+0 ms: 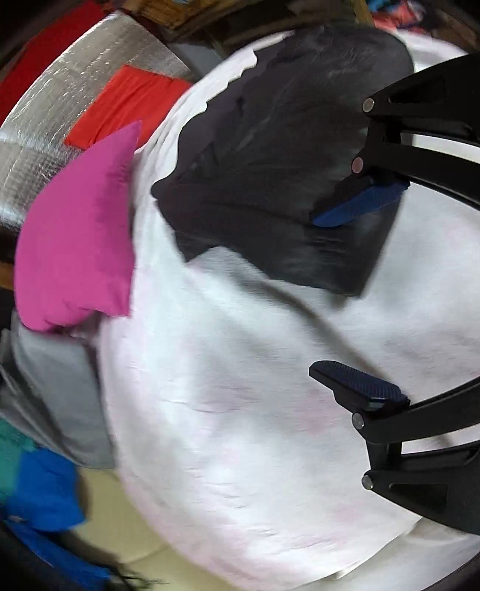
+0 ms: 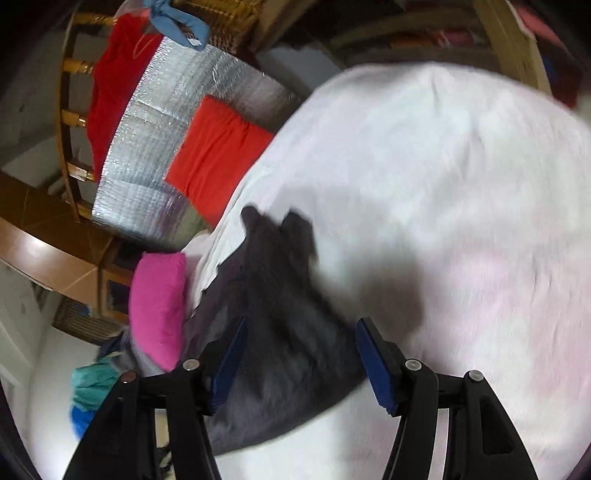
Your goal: Fold large clothes
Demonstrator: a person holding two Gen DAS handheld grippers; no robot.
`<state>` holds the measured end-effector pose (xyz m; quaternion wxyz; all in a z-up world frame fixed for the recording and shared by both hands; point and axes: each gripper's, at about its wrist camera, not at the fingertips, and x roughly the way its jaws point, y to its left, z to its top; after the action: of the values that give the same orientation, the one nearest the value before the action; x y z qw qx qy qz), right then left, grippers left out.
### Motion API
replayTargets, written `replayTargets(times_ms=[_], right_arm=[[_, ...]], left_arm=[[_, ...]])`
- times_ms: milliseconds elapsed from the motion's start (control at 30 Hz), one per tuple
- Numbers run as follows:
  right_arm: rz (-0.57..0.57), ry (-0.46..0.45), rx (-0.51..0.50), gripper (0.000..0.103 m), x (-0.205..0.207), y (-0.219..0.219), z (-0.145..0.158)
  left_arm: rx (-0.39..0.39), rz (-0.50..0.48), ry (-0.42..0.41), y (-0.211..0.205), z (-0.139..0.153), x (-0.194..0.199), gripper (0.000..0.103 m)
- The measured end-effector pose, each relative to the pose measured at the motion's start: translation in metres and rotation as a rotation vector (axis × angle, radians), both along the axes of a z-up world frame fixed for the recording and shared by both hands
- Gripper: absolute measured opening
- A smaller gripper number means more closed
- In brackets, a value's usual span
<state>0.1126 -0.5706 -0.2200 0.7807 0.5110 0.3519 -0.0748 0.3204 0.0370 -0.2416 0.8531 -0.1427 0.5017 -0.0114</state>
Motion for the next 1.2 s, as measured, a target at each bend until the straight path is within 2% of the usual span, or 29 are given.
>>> replayTargets(times_ms=[67,267,400,500,567,600,633,667,733,833,900,933,1000,1067,1100,1133,1167,1200], right_arm=[[0.023,0.02,0.045,0.074,-0.003,0.013,-0.009],[0.054,0.117,0.11,0.074,0.017,0.038,-0.04],[-0.005,0.14,0.133,0.074,0.032,0.038,-0.058],[-0.027,0.11,0.123,0.075,0.04,0.04,-0.062],[-0.035,0.101,0.09,0.072,0.042,0.044,-0.061],[-0.033,0.097,0.063,0.067,0.043,0.047,-0.058],[-0.022,0.092,0.024,0.059,0.046,0.051,-0.053],[-0.014,0.084,-0.014,0.055,0.048,0.055,-0.048],[0.0,0.057,-0.062,0.05,0.05,0.061,-0.039],[0.009,-0.008,-0.084,0.045,0.048,0.068,-0.028],[0.028,-0.047,-0.088,0.045,0.046,0.07,-0.022],[0.033,-0.032,-0.096,0.045,0.046,0.069,-0.024],[0.041,0.068,-0.035,0.045,0.05,0.064,-0.047],[0.017,0.117,0.088,0.057,0.045,0.053,-0.069],[0.013,0.11,0.156,0.058,0.043,0.048,-0.073],[0.01,0.105,0.179,0.062,0.042,0.044,-0.073],[-0.01,0.093,0.174,0.066,0.036,0.038,-0.068],[-0.024,0.088,0.159,0.068,0.031,0.034,-0.064]], left_arm=[[-0.065,0.017,0.038,0.005,-0.007,-0.005,0.076],[-0.237,0.022,0.118,0.0,-0.028,-0.003,0.078],[-0.313,0.04,0.118,-0.002,-0.035,0.006,0.08],[-0.354,0.07,0.091,-0.003,-0.037,0.018,0.08],[-0.341,0.062,0.065,-0.007,-0.034,0.023,0.069],[-0.33,0.05,0.047,-0.011,-0.032,0.027,0.057],[-0.316,0.033,0.028,-0.015,-0.028,0.03,0.05],[-0.297,0.018,0.009,-0.019,-0.024,0.033,0.046],[-0.285,0.0,-0.02,-0.023,-0.018,0.038,0.031],[-0.292,-0.023,-0.068,-0.024,-0.006,0.043,0.024],[-0.275,-0.025,-0.101,-0.023,0.0,0.048,0.024],[-0.263,-0.024,-0.102,-0.023,0.0,0.052,0.024],[-0.244,-0.015,-0.046,-0.023,-0.012,0.056,0.027],[-0.25,0.017,0.001,-0.015,-0.02,0.048,0.039],[-0.261,0.035,0.011,-0.011,-0.019,0.044,0.045],[-0.272,0.045,0.02,-0.007,-0.018,0.041,0.051],[-0.286,0.048,0.032,-0.003,-0.015,0.038,0.054],[-0.291,0.048,0.043,0.0,-0.014,0.034,0.061]])
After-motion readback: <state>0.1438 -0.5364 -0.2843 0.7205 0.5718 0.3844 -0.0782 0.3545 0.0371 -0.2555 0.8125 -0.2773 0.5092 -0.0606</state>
